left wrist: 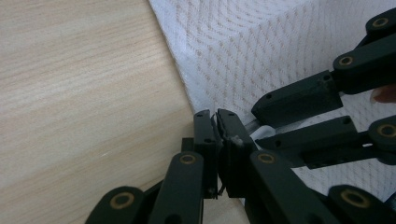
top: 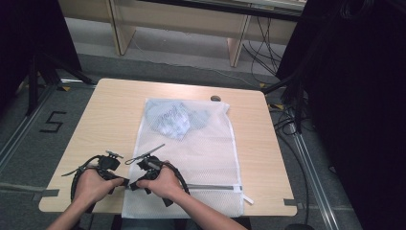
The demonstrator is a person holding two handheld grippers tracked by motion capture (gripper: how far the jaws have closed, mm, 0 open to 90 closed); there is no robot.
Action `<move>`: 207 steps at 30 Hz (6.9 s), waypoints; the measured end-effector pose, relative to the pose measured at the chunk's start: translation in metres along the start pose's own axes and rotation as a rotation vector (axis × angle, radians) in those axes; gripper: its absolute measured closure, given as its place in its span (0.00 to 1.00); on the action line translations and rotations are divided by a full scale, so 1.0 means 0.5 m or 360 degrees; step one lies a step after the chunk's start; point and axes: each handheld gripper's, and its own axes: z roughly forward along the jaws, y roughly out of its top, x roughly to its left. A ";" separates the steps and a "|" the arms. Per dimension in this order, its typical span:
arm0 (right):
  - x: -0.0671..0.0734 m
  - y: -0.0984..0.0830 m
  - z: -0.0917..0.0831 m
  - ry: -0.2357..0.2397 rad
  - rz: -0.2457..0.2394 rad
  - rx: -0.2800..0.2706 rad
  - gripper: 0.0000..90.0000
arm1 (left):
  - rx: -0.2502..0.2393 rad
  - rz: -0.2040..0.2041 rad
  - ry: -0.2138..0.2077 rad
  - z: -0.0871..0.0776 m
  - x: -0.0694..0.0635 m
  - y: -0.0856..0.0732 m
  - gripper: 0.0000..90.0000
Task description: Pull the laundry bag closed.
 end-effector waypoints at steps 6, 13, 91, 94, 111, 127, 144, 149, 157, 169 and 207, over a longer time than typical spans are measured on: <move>0.004 0.006 0.006 0.0000 -0.0082 -0.0006 0.87 | 0.0043 0.0043 0.0009 -0.003 0.005 0.000 0.96; 0.013 0.008 0.007 0.0044 -0.0030 0.0042 0.96 | -0.0012 0.0007 0.0027 0.002 -0.007 -0.003 0.97; 0.021 -0.018 -0.059 -0.0245 -0.0115 0.0114 0.97 | -0.0014 0.0142 0.0057 0.001 -0.010 -0.006 0.99; 0.022 -0.019 -0.063 -0.0257 -0.0096 0.0129 0.97 | -0.0015 0.0140 0.0054 0.001 -0.010 -0.006 0.99; 0.010 -0.030 -0.078 -0.0264 -0.0118 0.0131 0.97 | -0.0015 0.0150 0.0053 0.001 -0.009 -0.006 0.99; 0.005 -0.036 -0.091 -0.0288 -0.0107 0.0140 0.97 | -0.0021 0.0142 0.0057 0.001 -0.010 -0.007 0.99; 0.006 -0.041 -0.099 -0.0323 -0.0117 0.0155 0.97 | -0.0020 0.0145 0.0057 0.001 -0.010 -0.007 0.99; 0.006 -0.041 -0.100 -0.0352 -0.0109 0.0181 0.97 | -0.0014 0.0145 0.0058 0.000 -0.009 -0.006 0.99; 0.003 -0.041 -0.105 -0.0366 -0.0114 0.0178 0.97 | -0.0018 0.0145 0.0052 0.001 -0.009 -0.007 0.99; -0.003 -0.044 -0.112 -0.0417 -0.0133 0.0219 0.97 | -0.0018 0.0139 0.0054 0.001 -0.009 -0.007 0.99; -0.022 -0.056 -0.142 -0.0424 -0.0102 0.0221 0.97 | -0.0015 0.0141 0.0059 0.001 -0.009 -0.005 0.99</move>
